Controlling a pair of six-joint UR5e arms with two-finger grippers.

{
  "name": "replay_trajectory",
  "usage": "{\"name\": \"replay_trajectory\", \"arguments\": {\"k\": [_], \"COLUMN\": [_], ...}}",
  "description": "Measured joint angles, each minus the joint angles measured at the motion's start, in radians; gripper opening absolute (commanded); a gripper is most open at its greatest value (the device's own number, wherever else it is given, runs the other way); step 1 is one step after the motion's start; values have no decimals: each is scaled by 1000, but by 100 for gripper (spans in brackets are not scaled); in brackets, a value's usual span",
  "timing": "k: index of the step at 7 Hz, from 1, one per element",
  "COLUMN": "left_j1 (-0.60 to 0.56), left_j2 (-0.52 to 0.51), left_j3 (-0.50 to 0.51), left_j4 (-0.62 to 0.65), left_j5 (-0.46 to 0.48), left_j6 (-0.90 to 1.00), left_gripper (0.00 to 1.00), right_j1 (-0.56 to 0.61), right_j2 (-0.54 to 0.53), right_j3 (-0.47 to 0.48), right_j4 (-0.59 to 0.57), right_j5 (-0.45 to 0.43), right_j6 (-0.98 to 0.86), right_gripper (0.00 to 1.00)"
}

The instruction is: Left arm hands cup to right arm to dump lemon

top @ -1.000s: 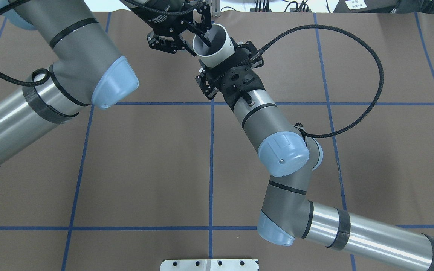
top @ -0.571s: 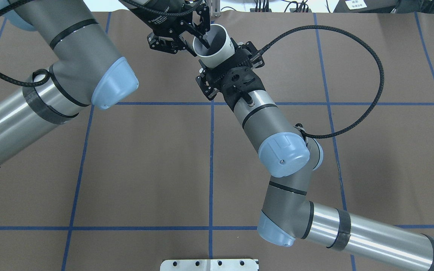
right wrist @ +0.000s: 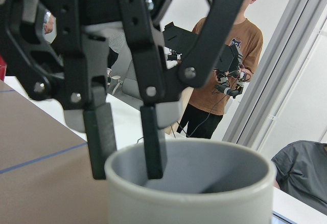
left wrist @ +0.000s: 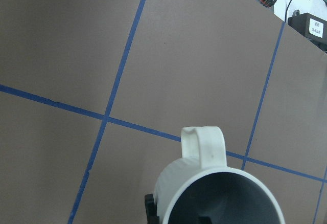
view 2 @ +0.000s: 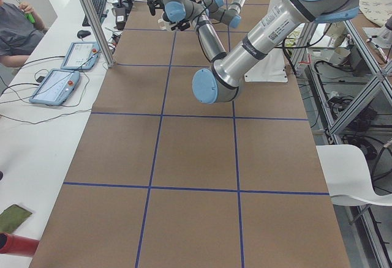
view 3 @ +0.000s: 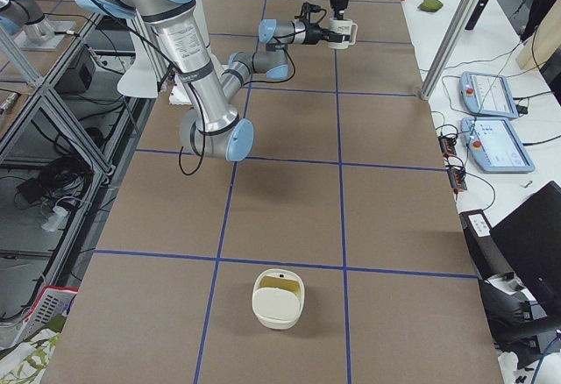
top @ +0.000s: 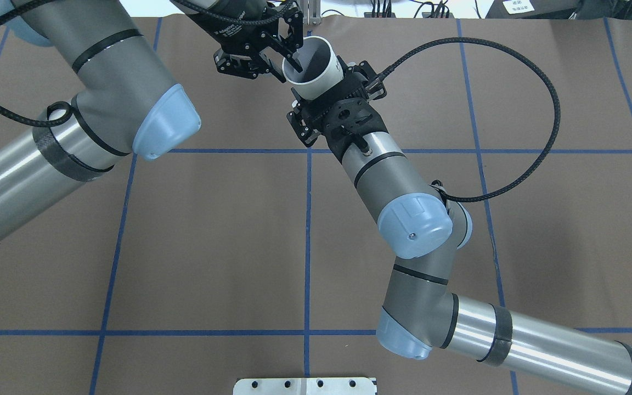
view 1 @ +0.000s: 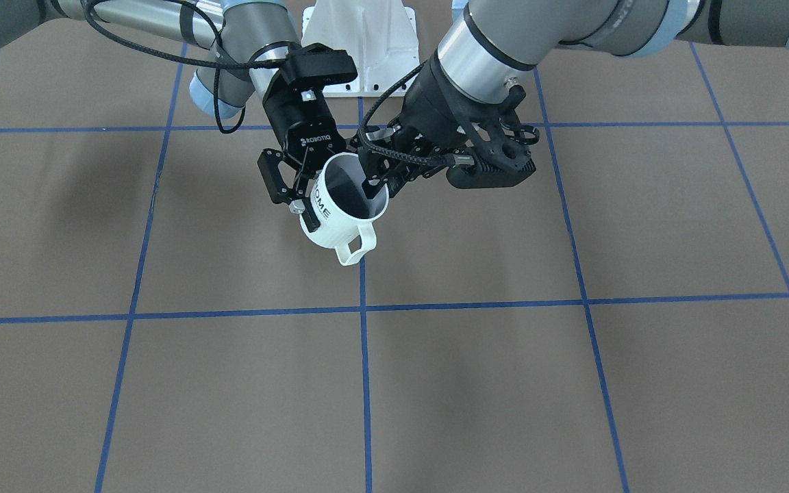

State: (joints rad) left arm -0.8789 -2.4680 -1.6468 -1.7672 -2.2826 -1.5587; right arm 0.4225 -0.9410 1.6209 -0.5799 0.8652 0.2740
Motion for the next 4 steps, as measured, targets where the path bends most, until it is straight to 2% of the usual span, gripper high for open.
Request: {"name": "replay_trajectory", "arguments": {"k": [1,2,3,4], "left_j1": [0,1,1,1], "left_j2": [1,1,2,3], "left_j3": [0,1,1,1], "left_j4": [0,1,2,2], "left_j5": [0,1,1,1], "left_j6": [0,1,1,2], "left_gripper": [23,6,0,0], "right_j1": [0,0,0,0], "right_j2": [2,3,3,3], "right_j3": [0,0,0,0], "right_j4": [0,0,-1,-2], "right_j5": [0,0,0,-1], "right_j6": [-1,-2,-3,-3], "right_gripper": [0,0,72,97]}}
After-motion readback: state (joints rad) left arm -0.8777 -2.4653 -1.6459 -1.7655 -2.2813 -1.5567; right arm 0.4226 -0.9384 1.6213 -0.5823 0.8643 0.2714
